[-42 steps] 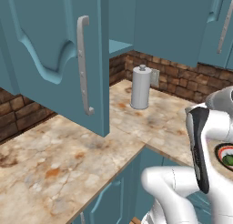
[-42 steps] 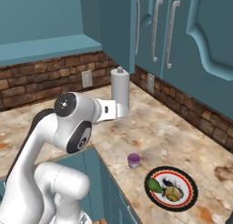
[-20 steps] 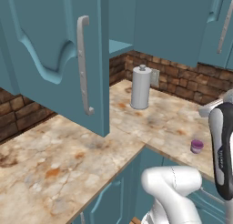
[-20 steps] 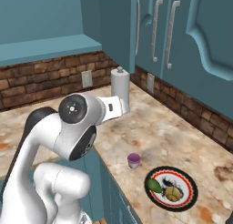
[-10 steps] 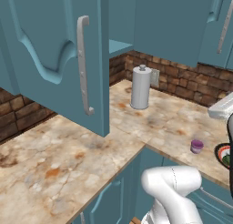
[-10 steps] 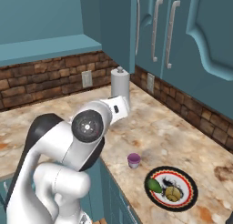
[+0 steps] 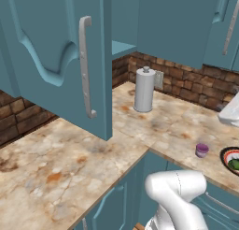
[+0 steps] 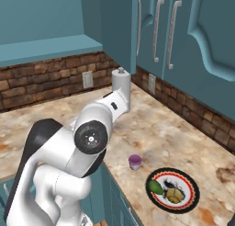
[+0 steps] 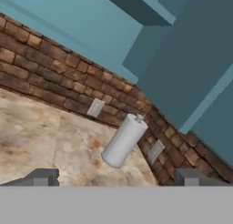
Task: Pick the avocado and bread from the counter and place them on the plate. Then pick the jam from the cabinet and place it next to the plate. Lastly close the cabinet door.
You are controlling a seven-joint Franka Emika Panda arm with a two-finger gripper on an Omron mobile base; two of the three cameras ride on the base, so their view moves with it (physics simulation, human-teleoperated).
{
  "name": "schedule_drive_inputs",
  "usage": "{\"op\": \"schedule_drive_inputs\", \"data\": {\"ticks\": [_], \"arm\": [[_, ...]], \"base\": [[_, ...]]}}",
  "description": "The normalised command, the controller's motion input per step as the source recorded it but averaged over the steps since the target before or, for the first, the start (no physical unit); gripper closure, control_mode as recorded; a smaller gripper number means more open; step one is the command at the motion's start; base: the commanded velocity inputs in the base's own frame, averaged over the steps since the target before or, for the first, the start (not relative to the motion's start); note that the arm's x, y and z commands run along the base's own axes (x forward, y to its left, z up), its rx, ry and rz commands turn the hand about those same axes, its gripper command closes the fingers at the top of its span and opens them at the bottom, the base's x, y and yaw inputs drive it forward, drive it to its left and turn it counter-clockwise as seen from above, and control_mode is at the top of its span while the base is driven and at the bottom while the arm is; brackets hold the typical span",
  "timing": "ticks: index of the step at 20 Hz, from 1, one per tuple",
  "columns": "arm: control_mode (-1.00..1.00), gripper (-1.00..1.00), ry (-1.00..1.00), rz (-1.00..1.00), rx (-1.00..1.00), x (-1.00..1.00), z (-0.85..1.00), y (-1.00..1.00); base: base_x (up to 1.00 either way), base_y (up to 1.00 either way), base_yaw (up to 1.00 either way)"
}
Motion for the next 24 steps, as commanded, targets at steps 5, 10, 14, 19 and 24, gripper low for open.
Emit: {"op": "schedule_drive_inputs", "data": {"ticks": [5,10,14,19,24], "arm": [[-1.00,-1.00,-0.13,0.08,-0.14,-0.26,0.11,0.08],[-1.00,-1.00,-0.04,0.05,-0.01,-0.37,0.17,0.26],[-1.00,-1.00,-0.06,0.06,-0.11,-0.33,0.19,0.70],[-1.00,-1.00,-0.14,0.05,-0.16,-0.45,0.11,0.74],[-1.00,-1.00,-0.29,0.00,-0.16,-0.65,0.11,0.48]], "base": [[0.00,0.00,0.00],[0.00,0.00,0.00],[0.00,0.00,0.00],[0.00,0.00,0.00],[0.00,0.00,0.00]]}}
